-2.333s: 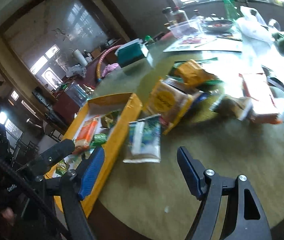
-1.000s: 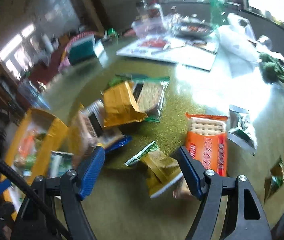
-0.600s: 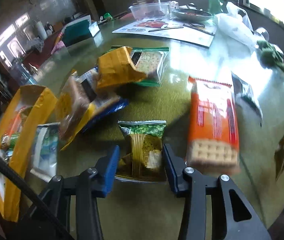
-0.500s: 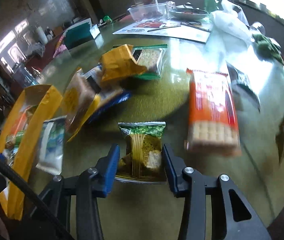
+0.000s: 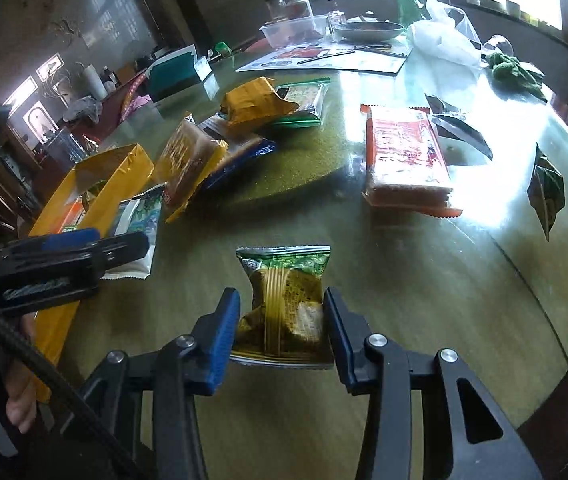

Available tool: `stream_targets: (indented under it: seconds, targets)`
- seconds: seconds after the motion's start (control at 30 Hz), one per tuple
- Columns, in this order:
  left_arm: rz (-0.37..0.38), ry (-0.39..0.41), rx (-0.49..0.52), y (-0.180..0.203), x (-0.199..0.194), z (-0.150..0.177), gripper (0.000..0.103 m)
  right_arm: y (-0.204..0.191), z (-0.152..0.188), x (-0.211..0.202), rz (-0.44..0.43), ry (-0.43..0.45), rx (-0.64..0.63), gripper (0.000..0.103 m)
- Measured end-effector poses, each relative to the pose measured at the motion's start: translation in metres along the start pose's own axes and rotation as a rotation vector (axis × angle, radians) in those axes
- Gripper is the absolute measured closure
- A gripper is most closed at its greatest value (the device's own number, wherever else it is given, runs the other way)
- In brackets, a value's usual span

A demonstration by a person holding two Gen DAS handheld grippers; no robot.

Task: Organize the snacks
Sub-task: 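Grasp a green-wrapped snack with the right tool while the left tool grasps a blue-green packet, then carry both held packets over the yellow tray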

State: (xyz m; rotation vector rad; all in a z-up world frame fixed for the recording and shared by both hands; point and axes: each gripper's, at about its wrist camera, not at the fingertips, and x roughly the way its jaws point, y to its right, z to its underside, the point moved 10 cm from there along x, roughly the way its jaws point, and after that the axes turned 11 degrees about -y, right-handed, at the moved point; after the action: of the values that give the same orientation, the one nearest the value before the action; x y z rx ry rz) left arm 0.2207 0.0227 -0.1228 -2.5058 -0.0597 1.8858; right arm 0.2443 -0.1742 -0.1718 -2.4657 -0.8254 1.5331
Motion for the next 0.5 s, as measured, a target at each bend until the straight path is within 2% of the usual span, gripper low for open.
stream_targets:
  seconds: [0.1,0.17,0.2,0.27,0.33,0.5]
  targets:
    - [-0.027,-0.052,-0.024,-0.007,0.014,-0.001,0.027,0.000,0.000,-0.001,-0.010,0.001,0.001,0.060]
    - [-0.057,-0.046,-0.012,-0.007,0.018,-0.002,0.029,0.000,0.000,-0.001,-0.016,0.003,0.003,0.060]
    - [-0.059,-0.048,-0.011,-0.007,0.019,-0.002,0.034,0.000,0.000,-0.001,-0.018,0.004,0.004,0.060]
    - [-0.041,-0.035,-0.013,-0.005,0.016,0.001,0.038,-0.001,0.000,-0.001,-0.021,0.004,0.004,0.060]
    - [-0.053,-0.019,0.009,-0.003,0.012,0.006,0.042,-0.001,0.001,-0.001,-0.019,0.005,-0.001,0.060]
    - [-0.016,-0.007,0.127,0.019,-0.001,0.042,0.044,-0.002,0.003,-0.001,-0.014,0.003,-0.012,0.060]
